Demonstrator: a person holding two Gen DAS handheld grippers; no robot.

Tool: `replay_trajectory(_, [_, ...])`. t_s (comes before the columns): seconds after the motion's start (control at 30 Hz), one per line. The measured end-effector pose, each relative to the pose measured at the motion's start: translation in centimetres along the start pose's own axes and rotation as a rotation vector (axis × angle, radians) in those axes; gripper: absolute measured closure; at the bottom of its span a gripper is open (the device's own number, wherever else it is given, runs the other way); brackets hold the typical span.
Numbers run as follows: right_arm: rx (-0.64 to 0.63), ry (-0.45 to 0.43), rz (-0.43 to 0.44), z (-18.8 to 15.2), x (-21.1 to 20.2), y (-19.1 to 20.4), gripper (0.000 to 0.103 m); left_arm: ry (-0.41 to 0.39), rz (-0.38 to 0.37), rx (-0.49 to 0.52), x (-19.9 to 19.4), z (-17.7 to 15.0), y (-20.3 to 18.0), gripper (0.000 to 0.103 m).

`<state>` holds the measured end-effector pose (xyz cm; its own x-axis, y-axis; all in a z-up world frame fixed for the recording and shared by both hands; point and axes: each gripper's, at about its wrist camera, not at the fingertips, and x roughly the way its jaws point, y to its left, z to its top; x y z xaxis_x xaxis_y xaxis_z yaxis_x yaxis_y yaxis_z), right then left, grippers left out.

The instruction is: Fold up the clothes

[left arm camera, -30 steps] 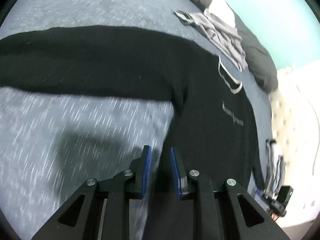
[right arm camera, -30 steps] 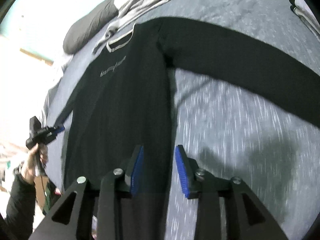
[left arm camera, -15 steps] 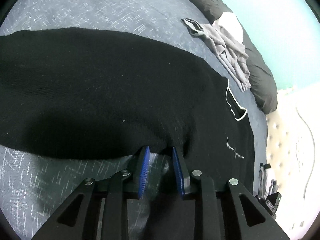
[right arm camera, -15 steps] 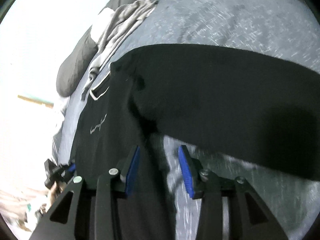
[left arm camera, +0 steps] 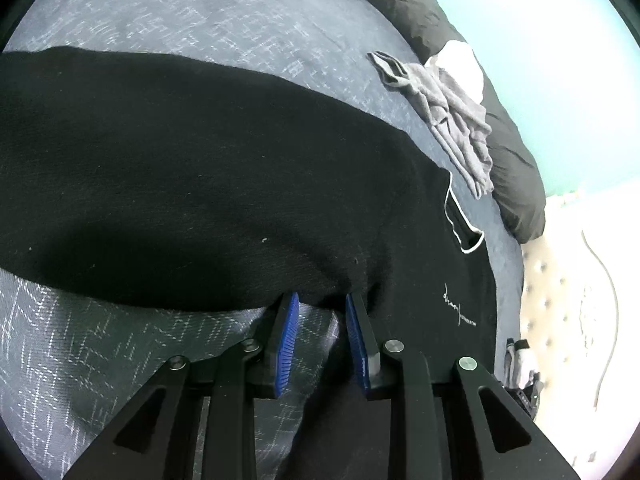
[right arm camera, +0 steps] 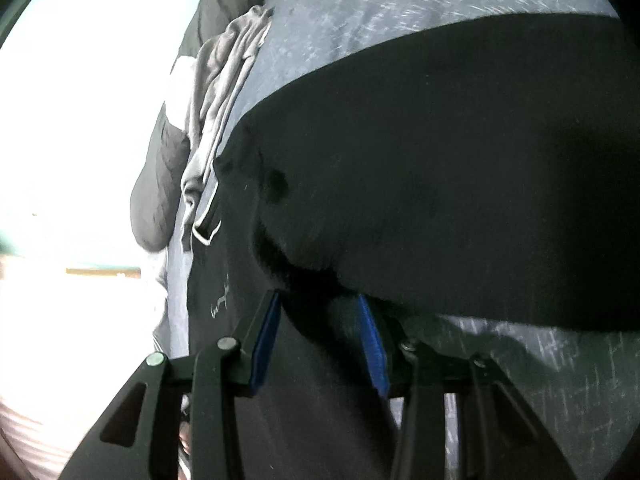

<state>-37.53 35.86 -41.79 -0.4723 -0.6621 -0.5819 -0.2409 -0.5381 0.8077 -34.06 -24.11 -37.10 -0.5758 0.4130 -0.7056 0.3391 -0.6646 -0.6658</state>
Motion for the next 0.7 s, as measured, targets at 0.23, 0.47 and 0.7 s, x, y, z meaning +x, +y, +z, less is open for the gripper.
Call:
replay_trajectory(0.23, [0.030,-0.050,-0.011,0.8,0.2,-0.5,0.063,-0.018,-0.040,-0.030,0.5,0.0,-0.3,0.073])
replay_trajectory(0.47, [0.028,-0.095,-0.010,1.7,-0.3,-0.5,0.063,-0.043,-0.072,-0.060,1.2,0.7,-0.6,0.074])
replay_trajectory(0.7, [-0.050,-0.100,-0.060,2.0,-0.3,0.0,0.092,-0.072,-0.053,-0.062,1.1,1.9,-0.1,0.096])
